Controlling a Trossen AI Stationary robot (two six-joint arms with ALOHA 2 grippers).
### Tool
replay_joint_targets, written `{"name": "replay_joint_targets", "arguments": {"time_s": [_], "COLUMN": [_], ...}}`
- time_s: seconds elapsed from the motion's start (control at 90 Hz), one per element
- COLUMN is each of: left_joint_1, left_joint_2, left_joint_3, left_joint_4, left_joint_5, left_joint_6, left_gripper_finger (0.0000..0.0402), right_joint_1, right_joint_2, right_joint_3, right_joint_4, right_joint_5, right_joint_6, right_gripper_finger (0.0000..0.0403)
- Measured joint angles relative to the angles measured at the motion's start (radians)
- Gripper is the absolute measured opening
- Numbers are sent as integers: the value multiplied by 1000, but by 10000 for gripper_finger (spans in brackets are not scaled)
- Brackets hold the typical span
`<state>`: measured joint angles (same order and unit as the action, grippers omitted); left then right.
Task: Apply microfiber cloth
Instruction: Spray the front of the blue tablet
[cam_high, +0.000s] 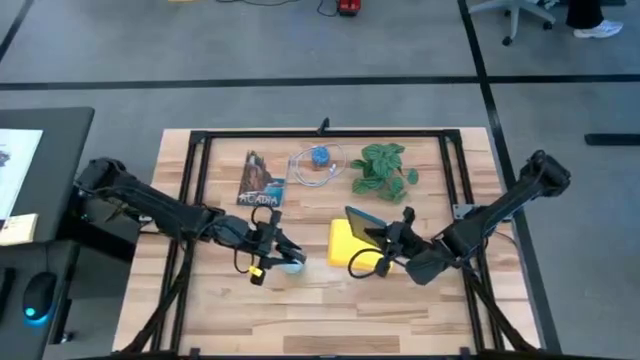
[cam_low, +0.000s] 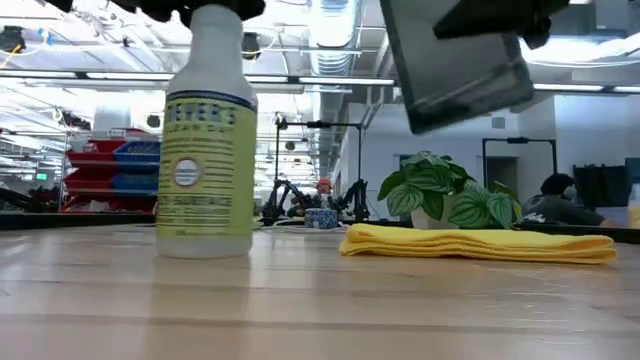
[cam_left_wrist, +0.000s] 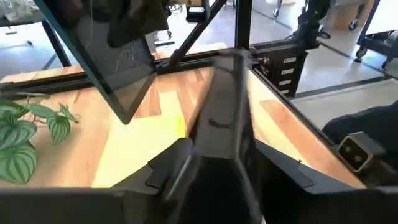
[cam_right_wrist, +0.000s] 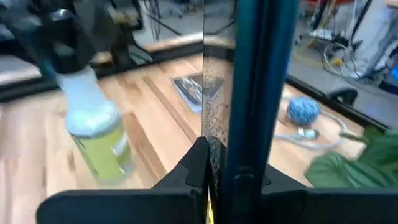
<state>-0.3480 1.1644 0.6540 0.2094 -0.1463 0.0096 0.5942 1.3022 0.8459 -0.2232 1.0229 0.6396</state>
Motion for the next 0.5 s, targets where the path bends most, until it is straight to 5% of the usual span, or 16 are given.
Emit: {"name": "replay_joint_targets", "arguments": {"time_s": [0.5], "left_joint_1": [-12], "left_joint_2": [-229], "left_joint_3": [1], "left_joint_4": [-346], "left_joint_5": [-2], "left_joint_6": [-119], "left_gripper_finger": [144], "right_joint_1": [-42], "right_joint_2": [-1], "right_joint_3": [-38], "right_joint_4": [-50], "right_joint_5": [-193], "right_joint_6": [15], "right_gripper_finger": [16]}}
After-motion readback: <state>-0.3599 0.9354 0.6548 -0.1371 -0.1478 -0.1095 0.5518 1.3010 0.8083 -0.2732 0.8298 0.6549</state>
